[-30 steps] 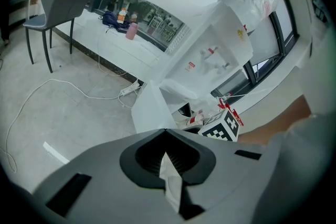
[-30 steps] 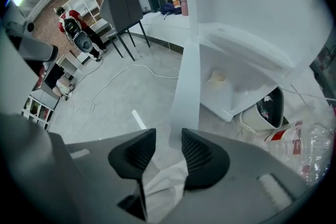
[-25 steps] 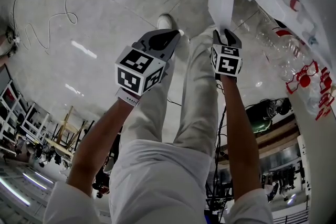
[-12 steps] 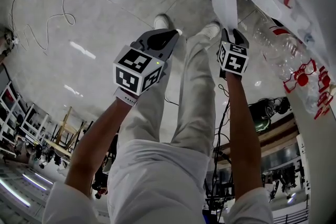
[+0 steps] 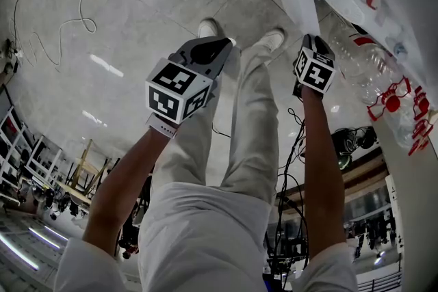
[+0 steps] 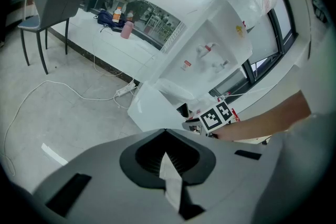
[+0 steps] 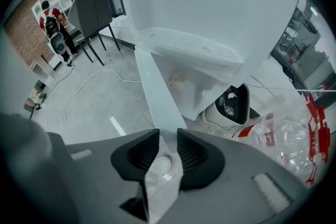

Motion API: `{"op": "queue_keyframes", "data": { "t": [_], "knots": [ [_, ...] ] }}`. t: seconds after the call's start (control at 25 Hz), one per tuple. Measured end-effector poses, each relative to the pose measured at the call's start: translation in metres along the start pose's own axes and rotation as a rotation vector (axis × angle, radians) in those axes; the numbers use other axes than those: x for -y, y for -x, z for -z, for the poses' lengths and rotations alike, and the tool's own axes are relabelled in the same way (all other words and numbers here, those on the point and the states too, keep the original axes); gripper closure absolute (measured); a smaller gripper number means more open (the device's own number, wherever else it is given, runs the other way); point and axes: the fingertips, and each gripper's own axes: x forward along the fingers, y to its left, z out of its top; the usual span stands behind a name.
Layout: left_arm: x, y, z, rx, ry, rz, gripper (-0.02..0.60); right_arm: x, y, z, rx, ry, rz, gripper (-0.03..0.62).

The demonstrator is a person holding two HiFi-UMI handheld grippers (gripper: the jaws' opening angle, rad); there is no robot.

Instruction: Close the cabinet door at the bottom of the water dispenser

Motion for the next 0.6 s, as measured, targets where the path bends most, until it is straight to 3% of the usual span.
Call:
{"op": "queue_keyframes", "data": {
  "t": [0.28, 0.6],
  "knots": [
    [0.002, 0.0, -0.001, -0.004, -0.008, -0.002, 0.575, 0.019, -0.002, -0.008, 0.005, -0.001, 0.045, 0.477],
    [0.003, -0.005, -0.005, -0.006, -0.014, 0.001, 0.575, 0.048, -0.004, -0.019, 0.016, -0.072, 0.111, 0.49]
  ]
}}
